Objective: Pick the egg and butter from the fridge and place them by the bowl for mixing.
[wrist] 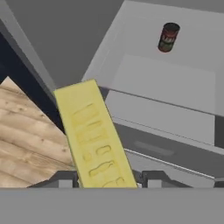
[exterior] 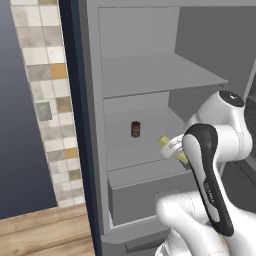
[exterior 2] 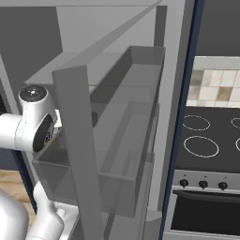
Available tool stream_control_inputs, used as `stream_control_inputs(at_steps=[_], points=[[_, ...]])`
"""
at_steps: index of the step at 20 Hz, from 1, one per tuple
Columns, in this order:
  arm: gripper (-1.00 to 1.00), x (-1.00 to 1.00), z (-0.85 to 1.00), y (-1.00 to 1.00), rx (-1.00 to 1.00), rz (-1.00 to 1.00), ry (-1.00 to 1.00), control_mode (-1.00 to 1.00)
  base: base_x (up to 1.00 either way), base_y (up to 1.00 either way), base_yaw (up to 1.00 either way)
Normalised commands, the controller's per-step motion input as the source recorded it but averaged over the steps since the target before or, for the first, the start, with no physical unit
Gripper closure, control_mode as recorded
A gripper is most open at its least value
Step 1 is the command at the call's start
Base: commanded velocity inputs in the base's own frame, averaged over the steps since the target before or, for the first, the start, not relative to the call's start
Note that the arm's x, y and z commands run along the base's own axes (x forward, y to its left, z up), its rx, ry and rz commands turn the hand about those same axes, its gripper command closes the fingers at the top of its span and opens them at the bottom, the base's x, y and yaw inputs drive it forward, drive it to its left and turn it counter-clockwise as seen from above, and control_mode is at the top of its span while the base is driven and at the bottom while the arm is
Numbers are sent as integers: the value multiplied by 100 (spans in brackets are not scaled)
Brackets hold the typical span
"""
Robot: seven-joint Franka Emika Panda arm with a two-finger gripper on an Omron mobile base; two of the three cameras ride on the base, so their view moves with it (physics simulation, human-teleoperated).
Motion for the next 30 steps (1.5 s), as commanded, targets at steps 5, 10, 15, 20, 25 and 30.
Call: stream_control_inputs(at_steps=[5, 10, 15, 20, 25, 30], points=[[100, -11, -7, 8, 0, 2, 5, 100, -73, 53, 31], [100, 0, 0, 0, 0, 0, 0, 100, -17, 100, 63], [100, 0, 0, 0, 0, 0, 0, 100, -1, 86, 78], [100, 0, 0, 0, 0, 0, 0, 100, 0, 80, 79], [100, 0, 0, 0, 0, 0, 0, 100, 7, 71, 76], [100, 0, 0, 0, 0, 0, 0, 100, 53, 62, 64]])
